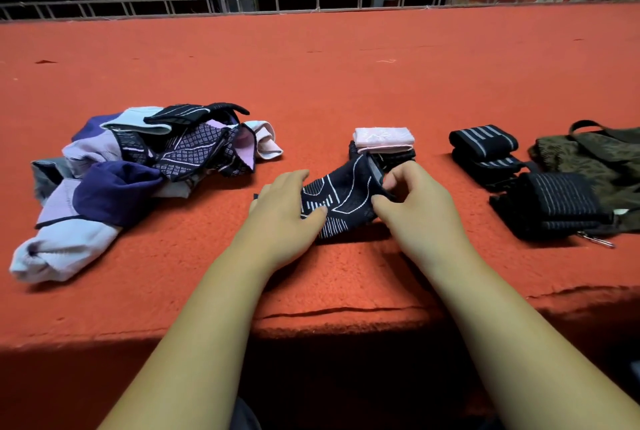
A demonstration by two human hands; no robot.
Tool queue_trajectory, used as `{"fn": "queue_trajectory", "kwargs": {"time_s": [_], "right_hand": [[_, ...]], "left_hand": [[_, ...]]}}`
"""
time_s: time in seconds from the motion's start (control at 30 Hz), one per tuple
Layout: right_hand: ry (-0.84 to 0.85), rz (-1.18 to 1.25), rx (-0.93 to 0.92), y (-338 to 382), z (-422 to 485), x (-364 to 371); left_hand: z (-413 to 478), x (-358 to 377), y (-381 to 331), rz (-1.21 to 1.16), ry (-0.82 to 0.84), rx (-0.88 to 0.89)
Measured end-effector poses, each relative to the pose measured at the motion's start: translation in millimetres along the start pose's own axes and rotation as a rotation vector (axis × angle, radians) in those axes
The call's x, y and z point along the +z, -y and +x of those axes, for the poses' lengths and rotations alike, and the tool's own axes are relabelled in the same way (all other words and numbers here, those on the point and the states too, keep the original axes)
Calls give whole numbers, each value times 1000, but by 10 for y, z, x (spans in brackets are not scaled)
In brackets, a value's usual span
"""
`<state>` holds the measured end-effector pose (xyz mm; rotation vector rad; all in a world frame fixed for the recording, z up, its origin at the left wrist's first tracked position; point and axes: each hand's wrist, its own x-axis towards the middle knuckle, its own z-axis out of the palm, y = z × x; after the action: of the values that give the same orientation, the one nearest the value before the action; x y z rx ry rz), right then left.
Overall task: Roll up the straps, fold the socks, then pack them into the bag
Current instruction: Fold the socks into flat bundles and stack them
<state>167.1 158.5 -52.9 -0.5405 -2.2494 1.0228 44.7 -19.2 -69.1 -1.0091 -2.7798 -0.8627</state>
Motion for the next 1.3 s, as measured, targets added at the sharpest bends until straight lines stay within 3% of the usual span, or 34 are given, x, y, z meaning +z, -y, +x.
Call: {"fn": "queue_trajectory", "kwargs": {"time_s": [0.23,0.6,0.83,1.0,1.1,1.2,1.3], "right_hand": [[57,212,-308,194,-31,-257],[78,576,-386,364,-7,-506],[191,898,-267,387,41,-535],[128,1010,-197,377,79,-566],[127,935,-56,371,98,-560],[326,662,193,228,35,-443],[429,652,288,48,-54,-306]], "left_hand": [[35,-109,-22,-380,-222,73],[59,-202,-240,-863,-203,82],[59,-196,-371,-1035,49,75],[-39,-221,-384,-1199,74,35],[-75,-259,-448,-1301,111,-6],[-90,-250,-466,-1378,117,-148],[-136,-205,-387,-1370,169,-275]]}}
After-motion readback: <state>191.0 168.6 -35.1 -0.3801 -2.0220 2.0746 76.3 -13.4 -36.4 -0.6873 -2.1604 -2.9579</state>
